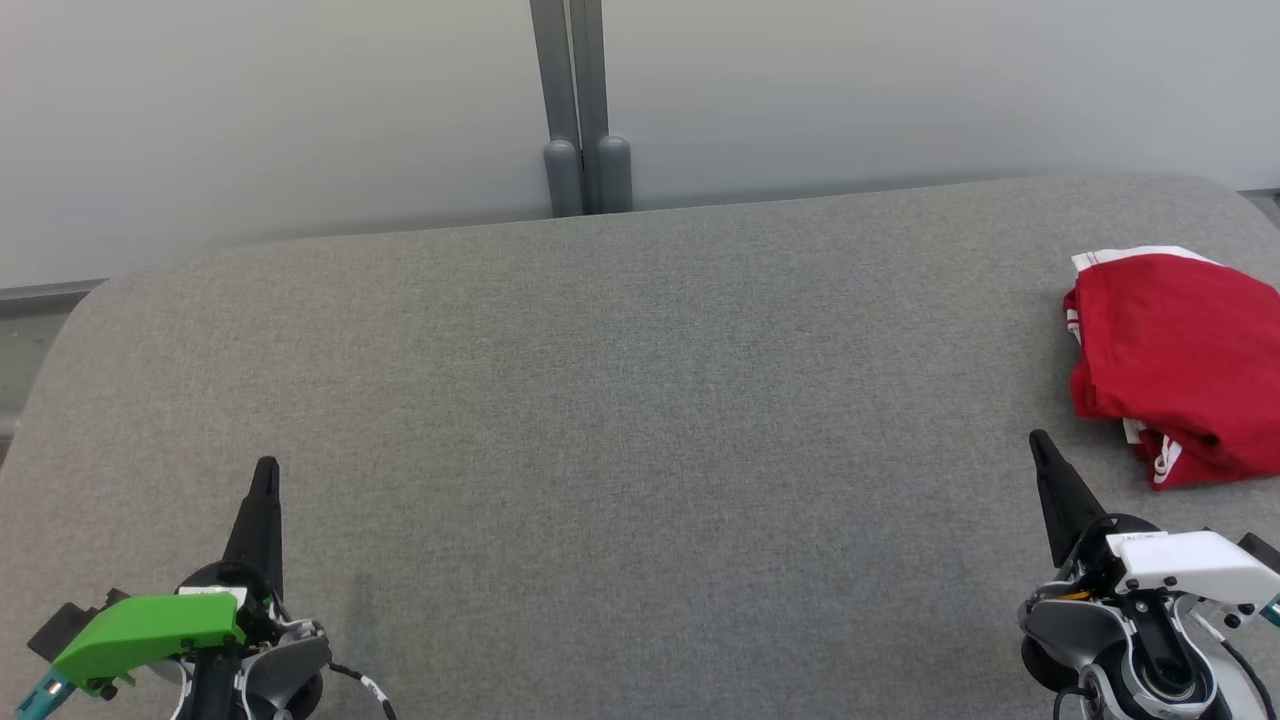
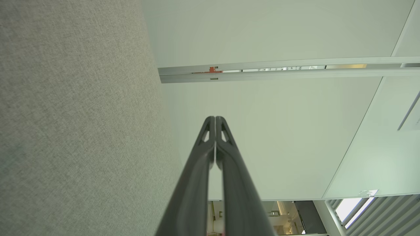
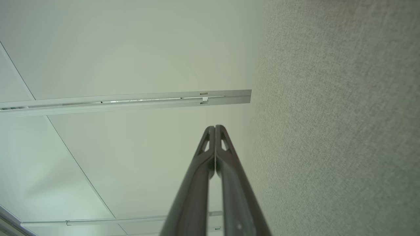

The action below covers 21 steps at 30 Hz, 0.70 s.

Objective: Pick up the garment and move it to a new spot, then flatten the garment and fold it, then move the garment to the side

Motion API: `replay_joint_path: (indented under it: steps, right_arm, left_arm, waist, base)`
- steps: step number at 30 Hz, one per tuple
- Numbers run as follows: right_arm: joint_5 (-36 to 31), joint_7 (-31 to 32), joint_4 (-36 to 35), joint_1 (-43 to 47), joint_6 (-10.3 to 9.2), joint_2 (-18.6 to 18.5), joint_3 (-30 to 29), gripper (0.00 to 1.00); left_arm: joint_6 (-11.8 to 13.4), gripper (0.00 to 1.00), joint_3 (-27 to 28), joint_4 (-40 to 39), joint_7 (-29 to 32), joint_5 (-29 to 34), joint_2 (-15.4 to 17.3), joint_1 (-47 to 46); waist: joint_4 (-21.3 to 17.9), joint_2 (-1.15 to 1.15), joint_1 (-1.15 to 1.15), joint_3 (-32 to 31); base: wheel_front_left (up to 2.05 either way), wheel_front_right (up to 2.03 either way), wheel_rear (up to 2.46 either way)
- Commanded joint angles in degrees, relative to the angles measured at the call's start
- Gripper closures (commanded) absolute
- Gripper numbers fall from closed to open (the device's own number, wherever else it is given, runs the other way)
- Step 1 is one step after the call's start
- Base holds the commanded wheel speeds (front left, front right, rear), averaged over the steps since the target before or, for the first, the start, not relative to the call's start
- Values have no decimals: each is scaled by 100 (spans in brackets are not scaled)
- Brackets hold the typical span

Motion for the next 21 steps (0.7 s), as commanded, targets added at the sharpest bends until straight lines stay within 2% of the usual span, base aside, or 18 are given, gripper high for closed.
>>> replay_joint_path:
  steps: [1, 21]
  right_arm:
    - [40, 19, -27, -34, 2, -6, -10, 100]
    - [41, 19, -26, -33, 2, -6, -9, 100]
  left_arm:
    - [-27, 100, 16, -2, 21, -4, 39, -71]
    - [-27, 100, 16, -3, 21, -4, 40, -71]
  waist:
    - [0, 0, 0, 0]
    - [0, 0, 0, 0]
  base:
    - [0, 0, 0]
    - [0, 0, 0]
